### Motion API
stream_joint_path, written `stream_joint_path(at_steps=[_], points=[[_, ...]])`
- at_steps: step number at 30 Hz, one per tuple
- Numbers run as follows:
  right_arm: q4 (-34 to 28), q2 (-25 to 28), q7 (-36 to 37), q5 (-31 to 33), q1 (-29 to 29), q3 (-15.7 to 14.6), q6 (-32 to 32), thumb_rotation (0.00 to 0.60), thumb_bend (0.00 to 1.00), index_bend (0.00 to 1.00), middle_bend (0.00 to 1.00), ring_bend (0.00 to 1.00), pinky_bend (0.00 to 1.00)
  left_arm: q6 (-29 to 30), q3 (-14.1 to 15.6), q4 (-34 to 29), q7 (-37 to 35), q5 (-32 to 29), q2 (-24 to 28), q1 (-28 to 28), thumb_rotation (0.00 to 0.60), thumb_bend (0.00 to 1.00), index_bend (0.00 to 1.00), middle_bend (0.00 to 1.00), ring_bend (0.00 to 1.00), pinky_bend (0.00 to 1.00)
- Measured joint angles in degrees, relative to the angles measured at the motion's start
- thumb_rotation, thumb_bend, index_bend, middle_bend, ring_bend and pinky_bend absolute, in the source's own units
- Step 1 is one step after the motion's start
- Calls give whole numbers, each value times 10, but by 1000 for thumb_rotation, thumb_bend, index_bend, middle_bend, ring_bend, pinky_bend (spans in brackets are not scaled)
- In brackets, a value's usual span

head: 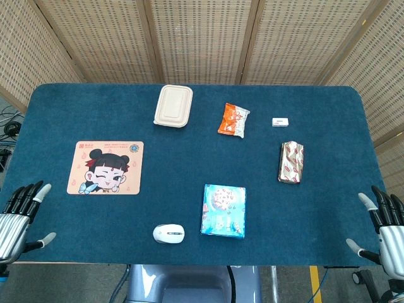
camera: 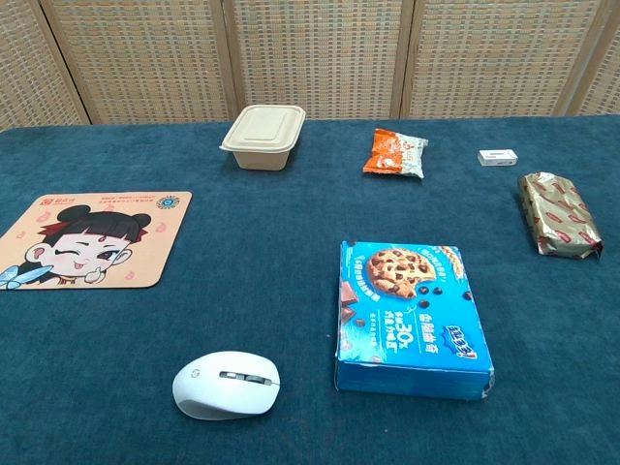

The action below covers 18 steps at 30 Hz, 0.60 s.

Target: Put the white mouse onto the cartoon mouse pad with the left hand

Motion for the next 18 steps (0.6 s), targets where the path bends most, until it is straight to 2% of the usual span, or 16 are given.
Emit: stream_joint_path(at_steps=[4,9,13,18], points=[[0,2,5,3,-1,1,1,600,53,119,0,0,0,-32,10,23,-50,38,-18,-30,600,0,0,0,0,35],[0,4,8,5,0,2,-2,600,53,119,0,0,0,-106,24,53,-90,85,-68,-86,600,0,1,0,0,81],[0,5,12,8,0,3,-2,600,53,119,0,0,0,-177,27,62,-85,95,-117,-130,600,0,27,0,22,125],[3,6,16,12,2,4,-6,600,53,119,0,0,0,-247,17,61,-25,77,-172,-168,600,0,41,5,42,135]])
